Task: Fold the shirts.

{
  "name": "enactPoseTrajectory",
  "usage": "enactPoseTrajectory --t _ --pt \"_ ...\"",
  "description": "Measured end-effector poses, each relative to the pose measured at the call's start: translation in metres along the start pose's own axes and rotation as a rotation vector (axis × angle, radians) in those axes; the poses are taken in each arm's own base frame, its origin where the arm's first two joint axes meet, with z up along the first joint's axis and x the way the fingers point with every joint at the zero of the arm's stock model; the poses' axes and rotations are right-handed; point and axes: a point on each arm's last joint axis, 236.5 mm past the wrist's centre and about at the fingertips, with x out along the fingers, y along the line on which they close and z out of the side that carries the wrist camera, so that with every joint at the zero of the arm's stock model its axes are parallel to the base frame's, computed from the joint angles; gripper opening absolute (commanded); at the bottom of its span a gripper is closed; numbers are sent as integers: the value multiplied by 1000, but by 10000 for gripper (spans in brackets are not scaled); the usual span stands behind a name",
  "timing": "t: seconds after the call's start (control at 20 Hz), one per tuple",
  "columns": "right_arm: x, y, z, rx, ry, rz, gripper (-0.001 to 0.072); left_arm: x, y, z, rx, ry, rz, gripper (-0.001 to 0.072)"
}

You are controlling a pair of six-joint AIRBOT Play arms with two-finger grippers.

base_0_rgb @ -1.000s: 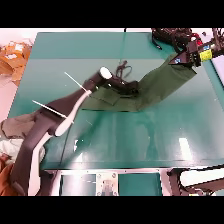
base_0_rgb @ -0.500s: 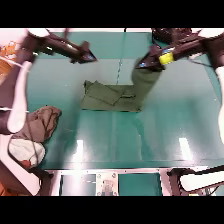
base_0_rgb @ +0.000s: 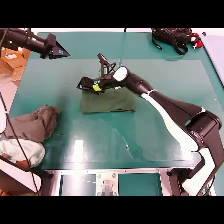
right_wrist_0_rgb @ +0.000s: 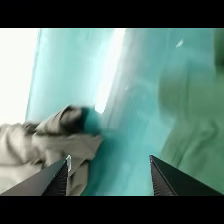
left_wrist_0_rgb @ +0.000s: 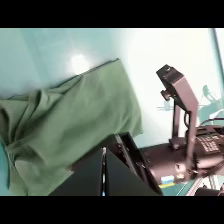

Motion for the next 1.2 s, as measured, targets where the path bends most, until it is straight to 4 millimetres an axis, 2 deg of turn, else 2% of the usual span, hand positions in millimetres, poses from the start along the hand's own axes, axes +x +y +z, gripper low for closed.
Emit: enactPoseTrajectory --t 0.1,0.2,0.35,0.5,0.6,0.7,0.8,0.9,1.0,1.1,1.2 --pt "-16 -18 16 5 -11 -30 557 -2 1 -1 6 3 1 22" --pt "-51 -46 40 25 -23 -72 557 -4 3 -1 9 1 3 22" --pt "-115 -112 64 90 -2 -172 557 -4 5 -2 13 6 13 22" --pt "-169 -187 61 200 40 -280 560 -5 16 -3 12 12 56 22" --pt "-191 -230 45 282 68 -326 600 -4 25 -7 5 23 87 22" --pt "-196 -254 20 329 122 -331 600 0 34 -12 -13 40 103 22" --pt "-188 -263 0 347 153 -314 599 3 41 -16 -30 50 112 22" --pt "-169 -260 -13 344 167 -277 599 6 45 -17 -40 50 118 22" --pt "-144 -245 -18 344 165 -213 573 7 47 -17 -47 44 121 22" --pt "-125 -238 -20 334 151 -185 20 7 48 -16 -54 42 123 22" --pt "-116 -229 -13 320 128 -154 15 8 49 -17 -62 45 124 22"
